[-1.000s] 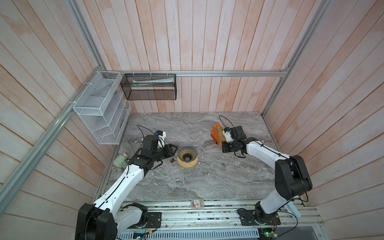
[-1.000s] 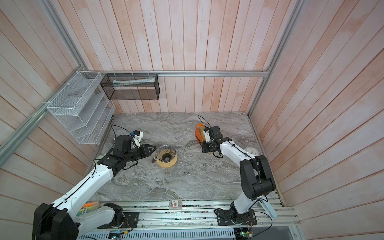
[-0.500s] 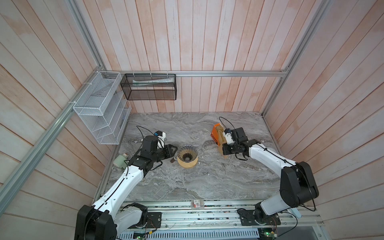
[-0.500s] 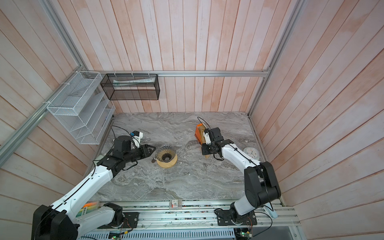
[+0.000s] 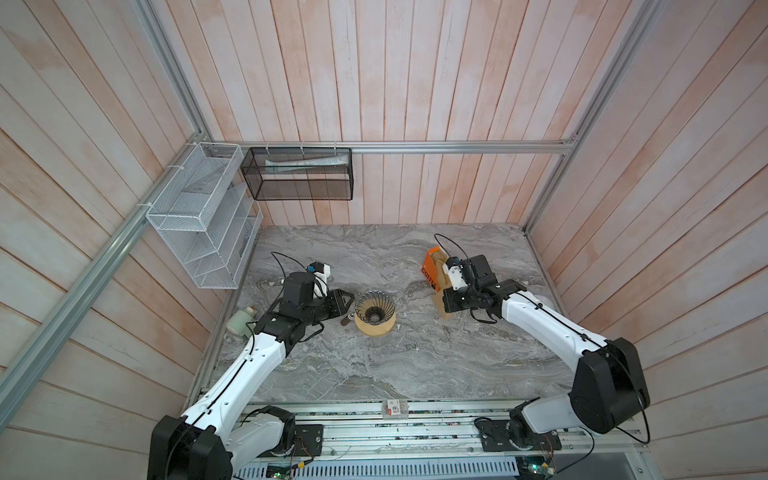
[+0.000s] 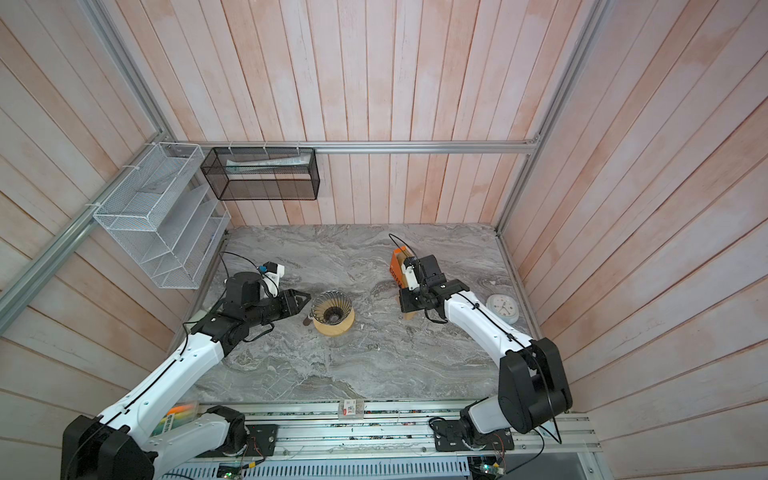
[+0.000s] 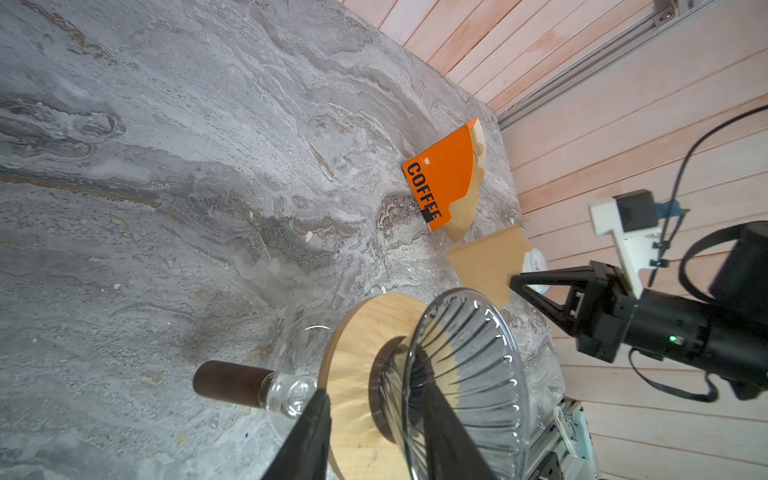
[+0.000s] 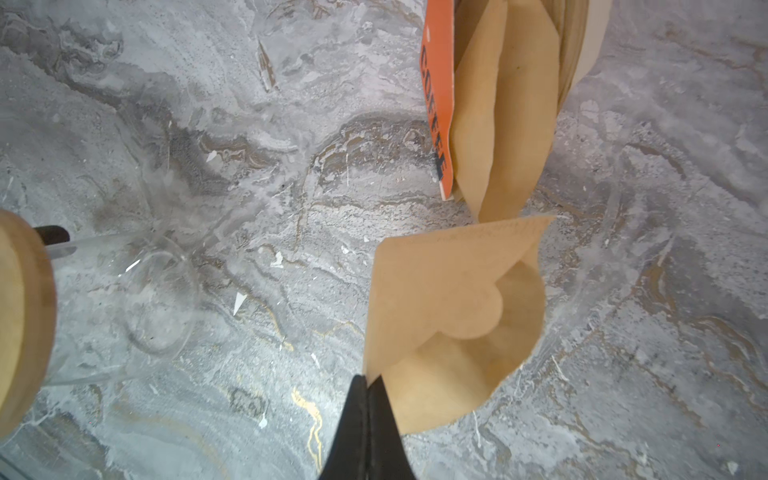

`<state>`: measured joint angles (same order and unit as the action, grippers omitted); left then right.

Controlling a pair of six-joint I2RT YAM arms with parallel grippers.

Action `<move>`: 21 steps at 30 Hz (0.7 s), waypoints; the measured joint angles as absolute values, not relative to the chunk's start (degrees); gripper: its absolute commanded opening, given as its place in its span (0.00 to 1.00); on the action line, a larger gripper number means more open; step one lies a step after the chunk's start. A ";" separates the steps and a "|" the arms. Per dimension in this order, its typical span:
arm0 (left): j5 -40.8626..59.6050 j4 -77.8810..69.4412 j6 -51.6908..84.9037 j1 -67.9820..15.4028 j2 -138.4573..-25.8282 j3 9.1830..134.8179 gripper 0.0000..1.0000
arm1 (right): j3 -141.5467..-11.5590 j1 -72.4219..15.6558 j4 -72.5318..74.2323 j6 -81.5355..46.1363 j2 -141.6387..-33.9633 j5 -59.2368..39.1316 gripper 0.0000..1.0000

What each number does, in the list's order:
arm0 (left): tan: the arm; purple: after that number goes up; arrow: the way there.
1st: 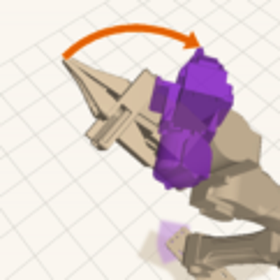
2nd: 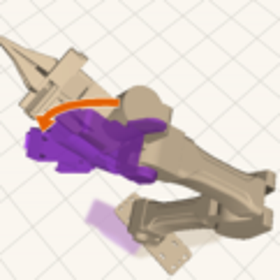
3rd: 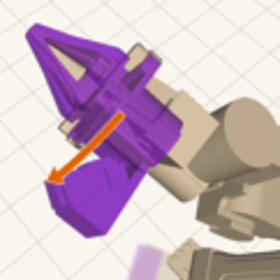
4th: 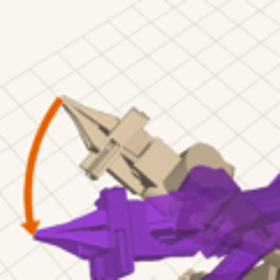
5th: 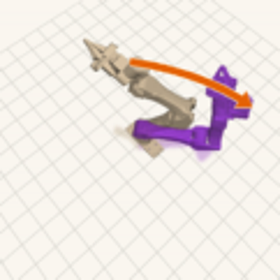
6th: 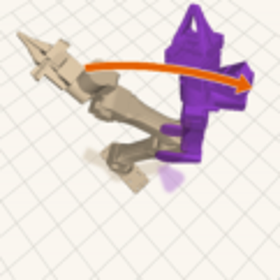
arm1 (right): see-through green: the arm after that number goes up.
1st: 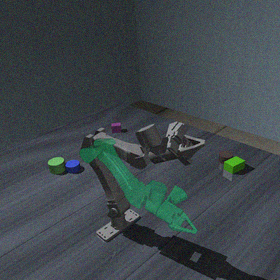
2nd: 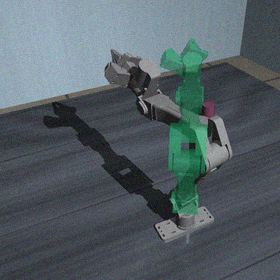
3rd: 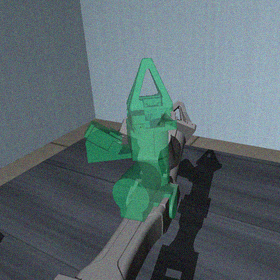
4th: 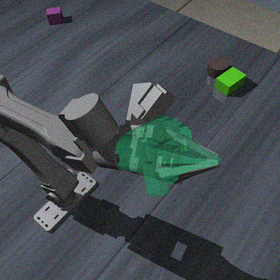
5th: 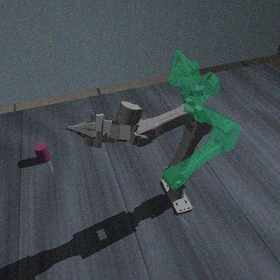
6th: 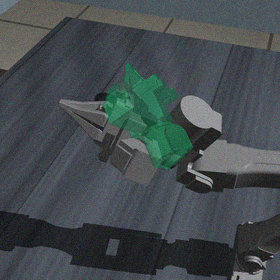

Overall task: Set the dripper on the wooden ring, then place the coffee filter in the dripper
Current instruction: 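Carry the held filter with the right gripper toward the glass dripper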

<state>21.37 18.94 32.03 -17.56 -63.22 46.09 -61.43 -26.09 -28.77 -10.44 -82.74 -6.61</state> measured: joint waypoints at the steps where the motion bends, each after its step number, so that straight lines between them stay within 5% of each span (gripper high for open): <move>1: 20.69 19.90 31.68 -17.56 -63.22 46.33 0.40 | -62.63 -26.81 -29.65 -10.44 -82.52 -6.28 0.00; 21: 13.52 31.38 27.62 -17.30 -61.69 52.47 0.40 | -90.21 -43.55 -44.38 -9.34 -83.53 -0.89 0.00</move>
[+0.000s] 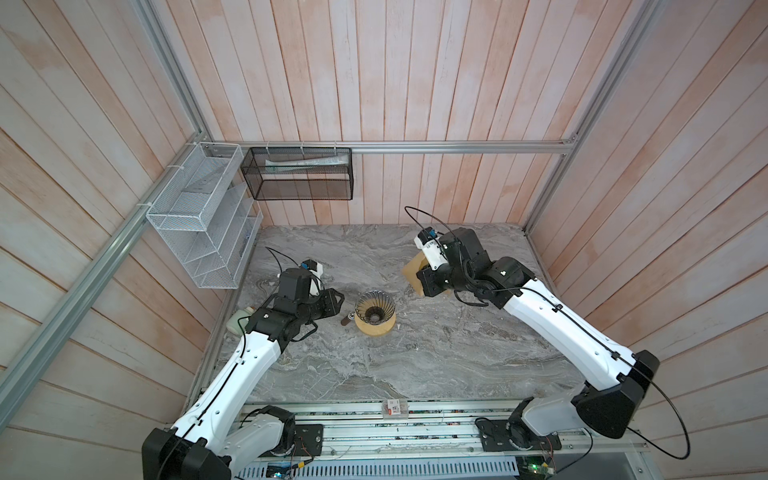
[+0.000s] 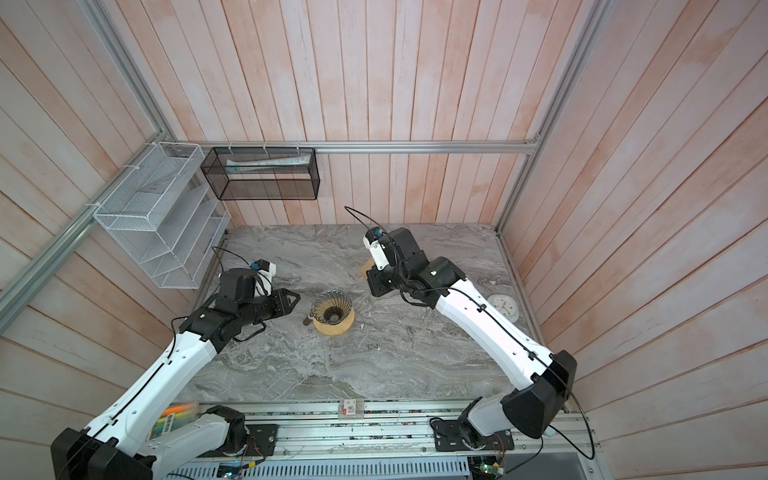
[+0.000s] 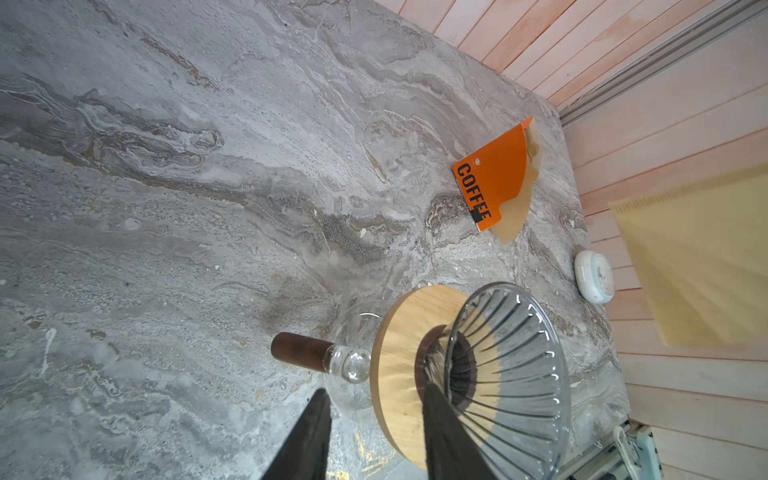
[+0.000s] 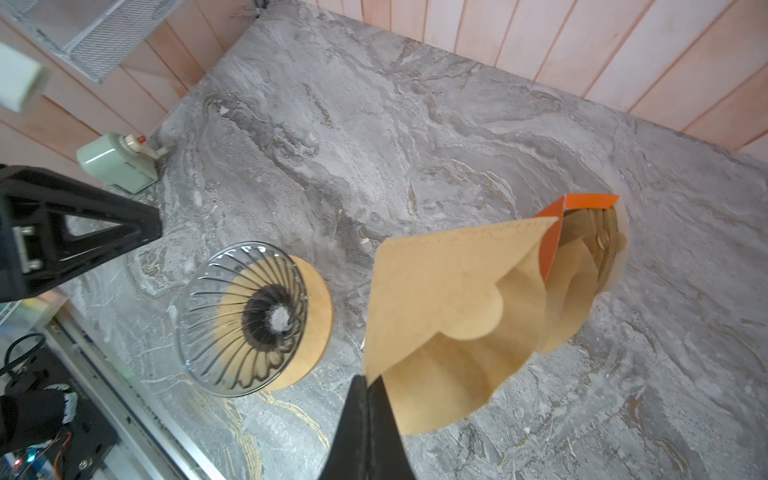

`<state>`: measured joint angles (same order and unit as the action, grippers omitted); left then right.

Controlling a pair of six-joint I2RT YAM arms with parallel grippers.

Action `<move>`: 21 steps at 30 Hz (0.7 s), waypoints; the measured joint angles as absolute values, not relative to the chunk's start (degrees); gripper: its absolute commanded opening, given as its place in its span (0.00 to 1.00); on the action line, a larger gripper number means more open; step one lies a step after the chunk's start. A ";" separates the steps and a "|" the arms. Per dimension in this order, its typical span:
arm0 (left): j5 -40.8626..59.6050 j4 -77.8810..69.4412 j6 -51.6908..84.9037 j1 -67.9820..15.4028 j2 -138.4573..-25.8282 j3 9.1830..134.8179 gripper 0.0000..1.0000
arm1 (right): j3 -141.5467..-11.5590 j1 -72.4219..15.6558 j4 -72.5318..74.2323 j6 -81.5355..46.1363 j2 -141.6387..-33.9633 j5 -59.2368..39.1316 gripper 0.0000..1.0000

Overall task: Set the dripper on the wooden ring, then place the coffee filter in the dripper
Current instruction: 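Carry the held filter with the right gripper toward the glass dripper, then lower the filter into the dripper with right gripper while left holds stand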

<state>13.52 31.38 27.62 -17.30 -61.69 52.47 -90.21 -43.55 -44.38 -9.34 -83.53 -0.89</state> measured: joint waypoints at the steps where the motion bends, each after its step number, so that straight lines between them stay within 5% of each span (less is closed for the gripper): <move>1: 13.39 31.73 27.51 -17.28 -61.69 52.69 0.40 | -91.48 -44.62 -45.19 -9.37 -84.03 -0.89 0.00; 21: 13.13 33.45 26.11 -17.26 -61.04 53.69 0.40 | -95.26 -54.83 -51.90 -10.26 -94.35 -0.91 0.00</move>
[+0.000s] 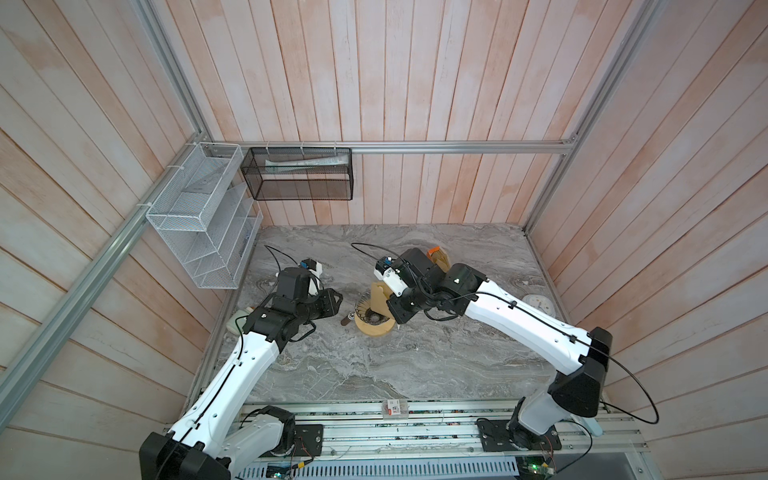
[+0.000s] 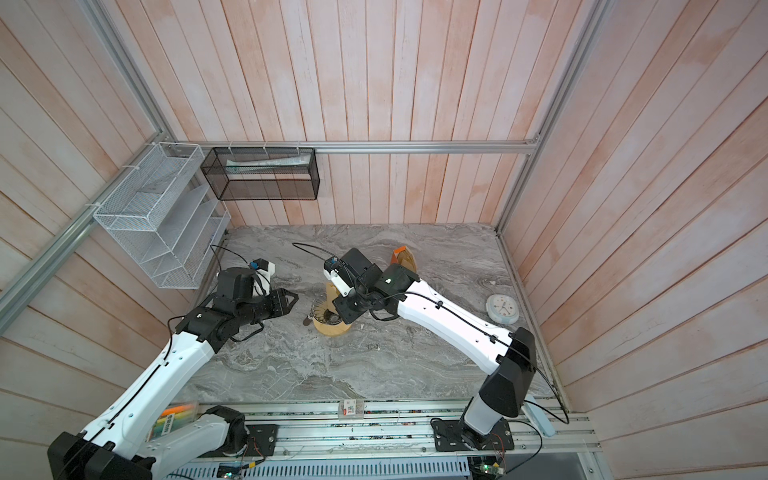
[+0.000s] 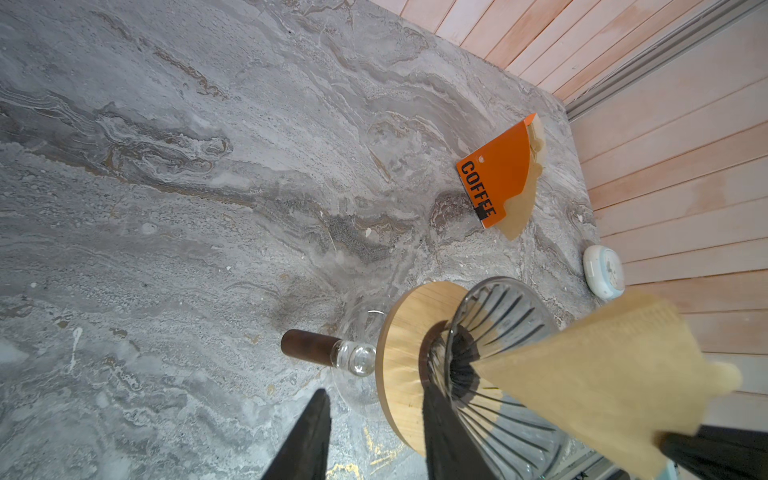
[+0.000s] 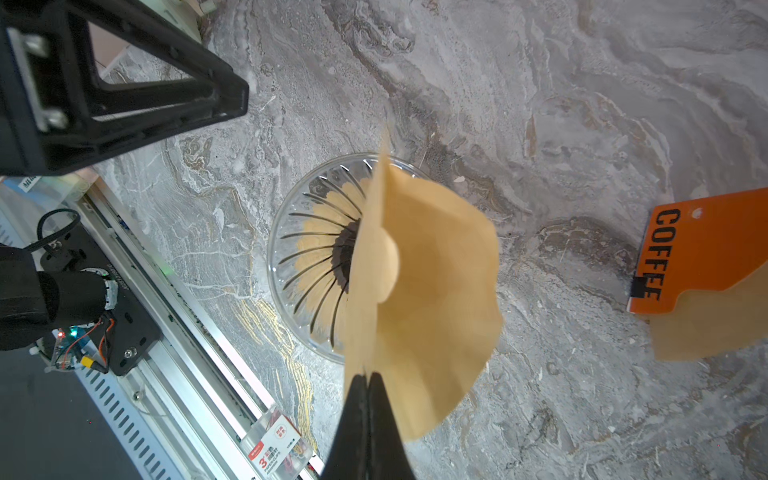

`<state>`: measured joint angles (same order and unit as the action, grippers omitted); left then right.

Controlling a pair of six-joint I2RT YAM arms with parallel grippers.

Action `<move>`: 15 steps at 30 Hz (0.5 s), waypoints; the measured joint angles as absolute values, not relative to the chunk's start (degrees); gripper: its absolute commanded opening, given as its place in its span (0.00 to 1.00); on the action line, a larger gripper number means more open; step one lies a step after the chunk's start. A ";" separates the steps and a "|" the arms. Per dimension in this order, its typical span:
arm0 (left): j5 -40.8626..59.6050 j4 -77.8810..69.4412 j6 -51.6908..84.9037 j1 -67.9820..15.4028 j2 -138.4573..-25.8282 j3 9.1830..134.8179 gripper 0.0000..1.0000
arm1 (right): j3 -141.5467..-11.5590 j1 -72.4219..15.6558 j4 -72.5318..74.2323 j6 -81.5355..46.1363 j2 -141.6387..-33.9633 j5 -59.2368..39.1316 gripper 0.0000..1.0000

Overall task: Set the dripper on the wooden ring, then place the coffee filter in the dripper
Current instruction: 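Lower the filter into the dripper with right gripper while left holds stand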

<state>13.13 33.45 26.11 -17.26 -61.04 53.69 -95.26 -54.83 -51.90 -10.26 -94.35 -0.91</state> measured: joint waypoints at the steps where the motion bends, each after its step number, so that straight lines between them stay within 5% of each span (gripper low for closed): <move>1: 13.17 33.45 26.11 -17.26 -60.86 53.69 0.40 | -95.88 -54.83 -52.10 -10.26 -95.04 -0.91 0.00; 15: 13.76 33.47 24.58 -17.26 -58.81 53.69 0.40 | -101.97 -55.46 -53.63 -9.87 -99.70 -1.78 0.19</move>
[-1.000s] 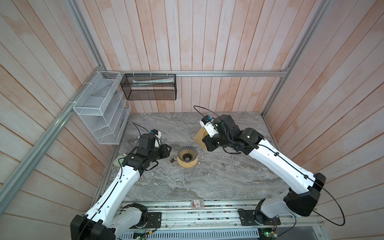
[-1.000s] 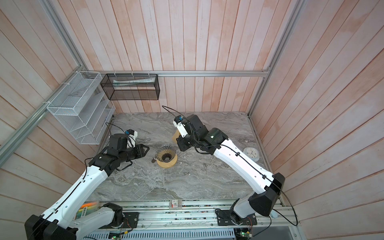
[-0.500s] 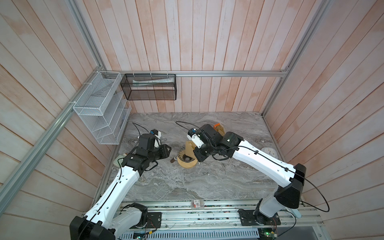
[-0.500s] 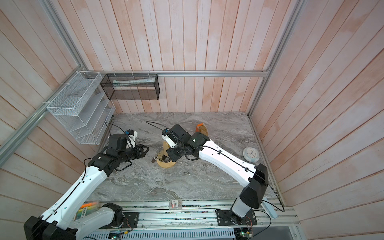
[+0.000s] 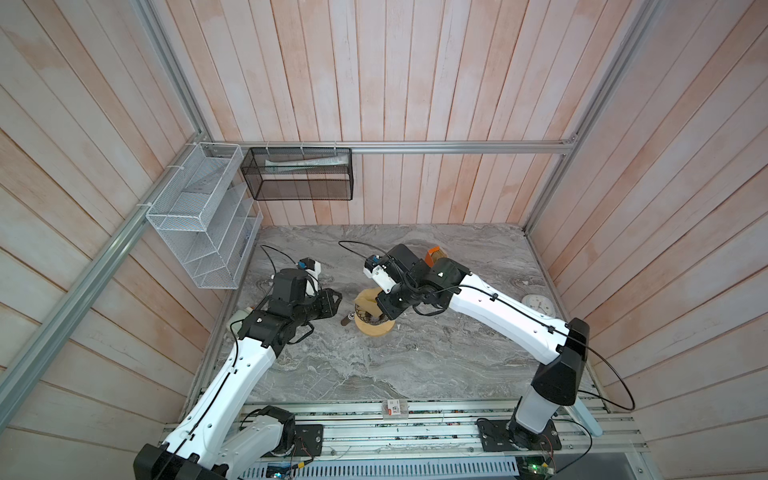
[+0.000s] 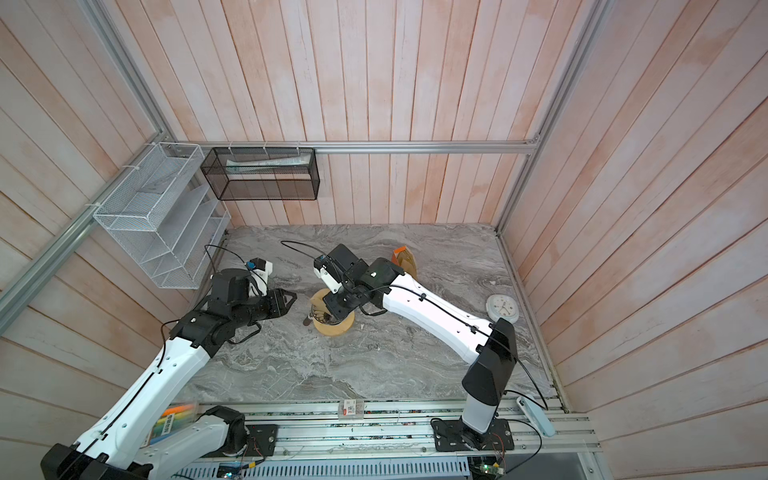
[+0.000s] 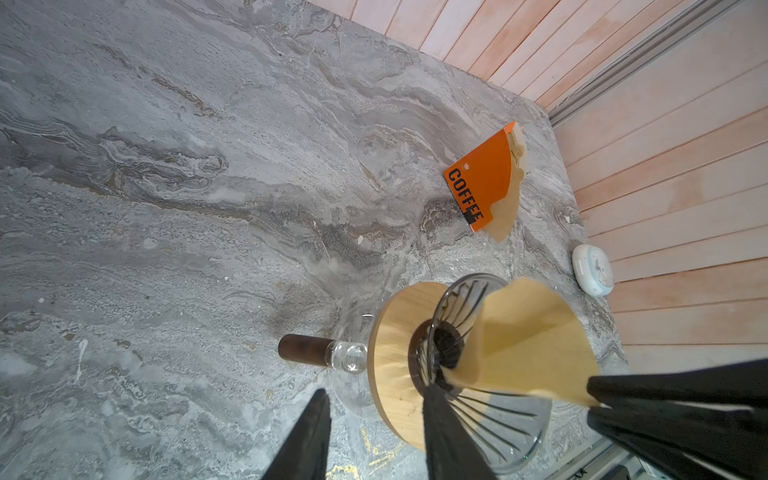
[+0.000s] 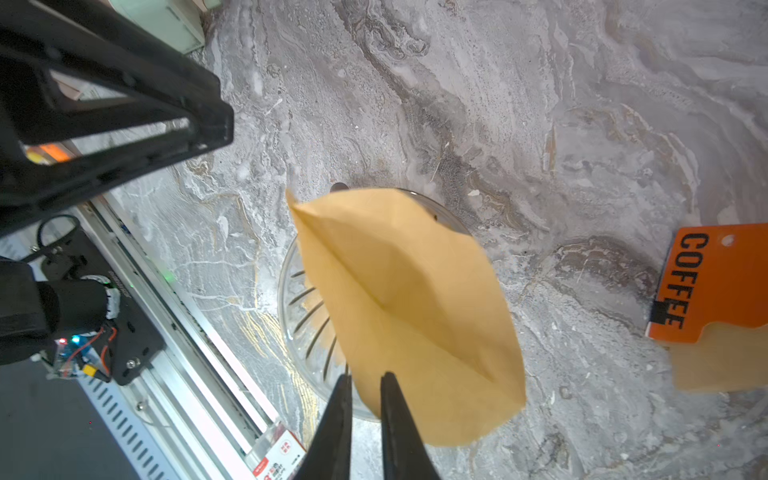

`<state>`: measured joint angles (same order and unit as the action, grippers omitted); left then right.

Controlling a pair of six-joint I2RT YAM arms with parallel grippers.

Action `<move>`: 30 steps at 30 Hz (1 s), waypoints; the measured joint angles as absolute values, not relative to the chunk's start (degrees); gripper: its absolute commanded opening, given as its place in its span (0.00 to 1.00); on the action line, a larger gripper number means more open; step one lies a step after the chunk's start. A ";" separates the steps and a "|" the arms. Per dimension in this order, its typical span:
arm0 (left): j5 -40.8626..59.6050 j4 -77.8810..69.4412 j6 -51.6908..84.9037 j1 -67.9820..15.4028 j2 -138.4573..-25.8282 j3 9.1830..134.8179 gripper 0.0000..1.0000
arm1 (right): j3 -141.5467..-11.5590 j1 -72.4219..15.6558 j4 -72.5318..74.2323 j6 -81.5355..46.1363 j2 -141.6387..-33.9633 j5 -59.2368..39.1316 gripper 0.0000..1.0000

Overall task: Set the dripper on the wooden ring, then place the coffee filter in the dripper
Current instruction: 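Lower the filter into the dripper with right gripper while left holds stand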

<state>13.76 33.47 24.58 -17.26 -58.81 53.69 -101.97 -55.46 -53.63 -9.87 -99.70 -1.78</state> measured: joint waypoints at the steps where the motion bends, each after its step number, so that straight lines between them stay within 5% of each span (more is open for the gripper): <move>1: 14.15 33.50 24.40 -17.26 -58.81 53.69 0.40 | -102.19 -55.46 -53.60 -9.85 -99.70 -1.98 0.19; 18: 20.62 35.62 22.04 -22.74 -60.05 57.21 0.39 | -87.42 -46.24 -41.60 -11.20 -90.21 -5.93 0.14; 30: 22.28 35.73 22.72 -22.74 -61.91 56.29 0.28 | -82.41 -44.91 -36.14 -11.55 -89.41 -10.48 0.07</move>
